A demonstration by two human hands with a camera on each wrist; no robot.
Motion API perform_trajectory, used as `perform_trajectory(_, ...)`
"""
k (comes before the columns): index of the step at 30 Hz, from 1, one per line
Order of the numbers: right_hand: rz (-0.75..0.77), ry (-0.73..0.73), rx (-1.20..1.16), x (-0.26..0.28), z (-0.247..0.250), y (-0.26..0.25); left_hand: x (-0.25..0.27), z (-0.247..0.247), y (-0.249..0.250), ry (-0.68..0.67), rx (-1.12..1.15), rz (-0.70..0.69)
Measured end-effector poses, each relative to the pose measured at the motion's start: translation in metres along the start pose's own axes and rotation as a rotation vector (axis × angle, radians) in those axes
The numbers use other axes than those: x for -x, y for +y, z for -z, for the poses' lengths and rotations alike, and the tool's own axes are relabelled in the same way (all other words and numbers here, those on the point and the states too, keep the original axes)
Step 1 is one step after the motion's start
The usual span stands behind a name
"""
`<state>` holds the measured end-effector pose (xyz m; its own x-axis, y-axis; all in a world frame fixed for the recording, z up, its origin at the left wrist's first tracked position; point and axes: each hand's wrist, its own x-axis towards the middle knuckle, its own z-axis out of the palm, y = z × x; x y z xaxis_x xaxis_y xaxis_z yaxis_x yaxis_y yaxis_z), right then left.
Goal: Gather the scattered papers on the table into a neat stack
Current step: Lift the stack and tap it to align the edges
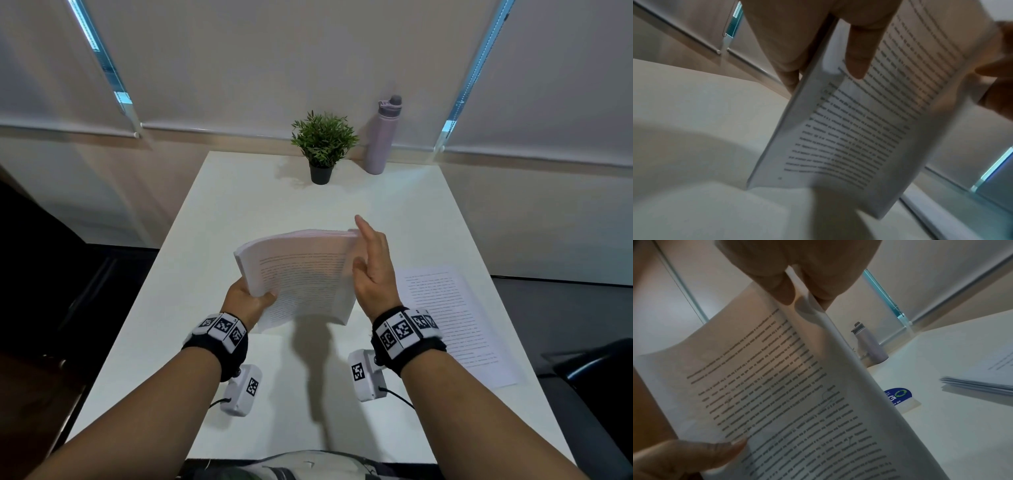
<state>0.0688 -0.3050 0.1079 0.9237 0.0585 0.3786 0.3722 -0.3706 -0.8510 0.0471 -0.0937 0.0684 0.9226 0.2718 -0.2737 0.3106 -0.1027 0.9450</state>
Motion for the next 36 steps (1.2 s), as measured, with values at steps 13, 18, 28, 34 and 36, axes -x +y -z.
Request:
perform_trajectory(13, -0.578, -0.043, 0.430, 0.018, 0.071, 0.101, 0.019, -0.009, -0.044, -0.117, -0.339, 0.075)
perform_trajectory(18, -0.979, -0.212, 0.831, 0.056, 0.127, 0.170, 0.018, -0.008, -0.075, -0.159, -0.526, 0.233)
perform_trajectory(28, -1.182, -0.126, 0.962, 0.070, 0.165, 0.199, 0.003, -0.010, -0.102, -0.178, -0.579, 0.438)
perform_trajectory(34, -1.236, -0.208, 0.884, 0.065, 0.142, 0.191, -0.010, -0.001, -0.123, -0.178, -0.494, 0.499)
perform_trajectory(36, -1.223, -0.235, 0.821, 0.059, 0.131, 0.186, -0.009, 0.000, -0.117, -0.154, -0.509, 0.501)
